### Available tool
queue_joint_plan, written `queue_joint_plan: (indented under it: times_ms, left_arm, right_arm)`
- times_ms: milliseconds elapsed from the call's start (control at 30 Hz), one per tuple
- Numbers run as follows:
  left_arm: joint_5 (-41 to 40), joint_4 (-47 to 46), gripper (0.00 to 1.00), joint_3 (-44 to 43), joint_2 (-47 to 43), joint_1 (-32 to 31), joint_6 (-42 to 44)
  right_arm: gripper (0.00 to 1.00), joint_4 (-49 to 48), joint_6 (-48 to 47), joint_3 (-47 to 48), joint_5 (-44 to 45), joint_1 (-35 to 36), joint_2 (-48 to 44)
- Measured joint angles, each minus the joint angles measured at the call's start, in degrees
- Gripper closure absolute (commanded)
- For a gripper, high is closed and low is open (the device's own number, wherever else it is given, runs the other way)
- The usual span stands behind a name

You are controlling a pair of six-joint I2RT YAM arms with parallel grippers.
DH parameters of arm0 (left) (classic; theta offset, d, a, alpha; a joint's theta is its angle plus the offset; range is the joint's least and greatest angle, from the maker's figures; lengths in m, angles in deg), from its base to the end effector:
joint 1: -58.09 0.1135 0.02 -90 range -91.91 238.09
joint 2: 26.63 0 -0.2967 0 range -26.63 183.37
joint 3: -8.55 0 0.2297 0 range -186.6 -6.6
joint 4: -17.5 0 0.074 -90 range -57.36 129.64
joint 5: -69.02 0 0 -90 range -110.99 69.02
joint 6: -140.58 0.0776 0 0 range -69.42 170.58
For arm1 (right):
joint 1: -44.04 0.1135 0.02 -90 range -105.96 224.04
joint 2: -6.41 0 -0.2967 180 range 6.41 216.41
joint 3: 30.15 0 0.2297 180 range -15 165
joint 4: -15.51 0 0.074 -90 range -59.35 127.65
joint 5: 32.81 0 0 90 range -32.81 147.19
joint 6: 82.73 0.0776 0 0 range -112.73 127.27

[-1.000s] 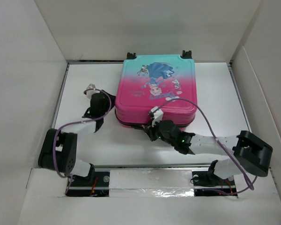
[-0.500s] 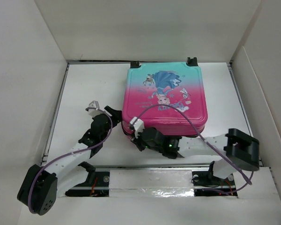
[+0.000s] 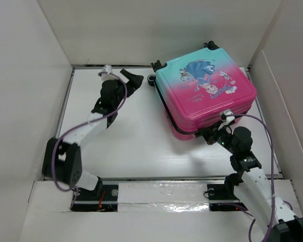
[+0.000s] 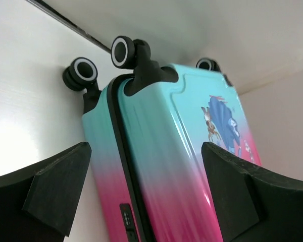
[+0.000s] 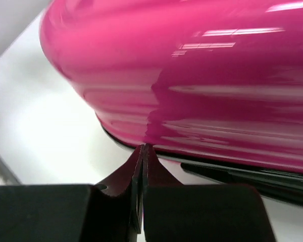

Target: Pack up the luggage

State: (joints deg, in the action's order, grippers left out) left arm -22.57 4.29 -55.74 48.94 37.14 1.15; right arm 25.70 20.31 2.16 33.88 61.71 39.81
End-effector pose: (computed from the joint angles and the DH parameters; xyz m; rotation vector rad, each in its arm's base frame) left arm 0.3022 -0.1134 0.3610 -0.4200 1.5605 -0.9448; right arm 0.1283 0.0731 0.2440 -0.3742 1.7730 0.7434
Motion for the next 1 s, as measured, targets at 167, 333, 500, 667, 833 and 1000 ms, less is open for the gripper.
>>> queue_joint_plan:
  times_ms: [167,333,500,667,833,1000]
  left_arm:
    - [9.77,2.60,0.06,-21.73,22.95,1.66,-0.24]
    - [15.85,7.06,0.01,-38.93,38.62,1.99,-1.11]
    - [18.34,11.91,0.01,-56.28,52.33,2.34,-2.12]
    - [19.30,14.10,0.01,-66.71,61.51,2.34,-3.72]
    - [19.89,14.91,0.01,-74.75,66.99,2.32,-6.88]
    - [19.78,14.01,0.06,-83.25,72.87,2.19,-11.52]
  right_arm:
    - [1.00,-0.42,-0.83,1.42,-6.78,-7.87,1.64]
    - [1.00,2.05,-0.81,0.83,-7.67,-4.63,-2.03]
    - [1.00,5.11,-1.29,0.92,-7.10,-1.62,-4.42]
    - [0.91,9.05,-0.92,0.90,-3.61,1.86,-5.75]
    - [0.89,9.25,-0.61,0.90,-1.88,5.35,-6.01]
    - [0.63,9.42,-0.13,0.90,-0.26,8.09,-4.52]
